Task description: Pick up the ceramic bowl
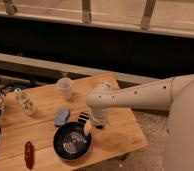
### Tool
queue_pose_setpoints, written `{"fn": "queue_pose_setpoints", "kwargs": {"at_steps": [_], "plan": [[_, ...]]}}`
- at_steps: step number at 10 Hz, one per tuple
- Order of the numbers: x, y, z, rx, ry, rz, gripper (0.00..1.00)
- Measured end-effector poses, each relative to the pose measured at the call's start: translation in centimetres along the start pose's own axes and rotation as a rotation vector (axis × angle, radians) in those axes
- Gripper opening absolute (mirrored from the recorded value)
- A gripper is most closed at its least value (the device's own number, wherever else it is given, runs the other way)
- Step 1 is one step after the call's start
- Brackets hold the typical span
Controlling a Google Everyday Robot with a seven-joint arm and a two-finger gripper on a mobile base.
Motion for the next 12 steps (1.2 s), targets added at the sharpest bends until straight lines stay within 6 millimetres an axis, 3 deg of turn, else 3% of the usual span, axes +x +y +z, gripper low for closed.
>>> {"fn": "queue_pose_setpoints", "kwargs": {"at_steps": [4, 6, 9, 12], "plan": [[1.2, 1.0, 3.6, -0.055, 0.09, 0.006, 0.8], [1.7, 1.3, 4.0, -0.064, 0.096, 0.006, 0.78], [0.7, 0.2, 3.4, -0.047, 0.079, 0.015, 0.51], [1.2, 0.6, 3.9, -0.045, 0.092, 0.015, 0.21]]}}
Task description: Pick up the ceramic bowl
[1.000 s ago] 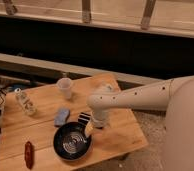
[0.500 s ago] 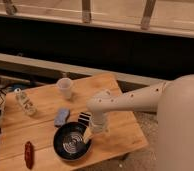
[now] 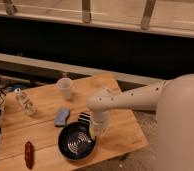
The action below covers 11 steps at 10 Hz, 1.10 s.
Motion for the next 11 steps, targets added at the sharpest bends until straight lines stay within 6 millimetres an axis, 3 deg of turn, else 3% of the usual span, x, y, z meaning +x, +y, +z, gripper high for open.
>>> {"fn": "queue_pose_setpoints", "kwargs": {"at_steps": [2, 11], "plan": [[-0.4, -0.2, -0.7, -0.006, -0.019, -0.007, 0.06], [-1.9, -0.2, -12.5, -0.094, -0.137, -0.14, 0.05]]}}
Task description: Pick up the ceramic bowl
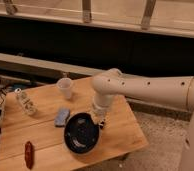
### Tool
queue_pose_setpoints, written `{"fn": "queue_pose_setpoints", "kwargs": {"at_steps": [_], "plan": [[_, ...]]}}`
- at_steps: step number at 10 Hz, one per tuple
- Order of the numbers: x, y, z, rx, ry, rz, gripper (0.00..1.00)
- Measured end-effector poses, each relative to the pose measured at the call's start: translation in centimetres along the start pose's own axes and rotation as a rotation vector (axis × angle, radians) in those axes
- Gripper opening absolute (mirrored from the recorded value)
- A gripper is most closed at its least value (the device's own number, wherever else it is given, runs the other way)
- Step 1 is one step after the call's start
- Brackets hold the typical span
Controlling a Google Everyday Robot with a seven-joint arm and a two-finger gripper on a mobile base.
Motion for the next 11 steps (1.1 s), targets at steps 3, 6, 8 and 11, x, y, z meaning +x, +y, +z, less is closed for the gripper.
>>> {"fn": "queue_pose_setpoints", "kwargs": {"at_steps": [3, 6, 8, 11], "plan": [[-0.4, -0.18, -2.03, -0.018, -0.01, -0.006, 0.05], [-0.34, -0.23, -1.27, -0.023, -0.015, -0.009, 0.05], [-0.36, -0.27, -1.72, -0.027, -0.02, -0.009, 0.05], [-0.34, -0.26, -1.89, -0.031, -0.016, -0.014, 0.05]]}}
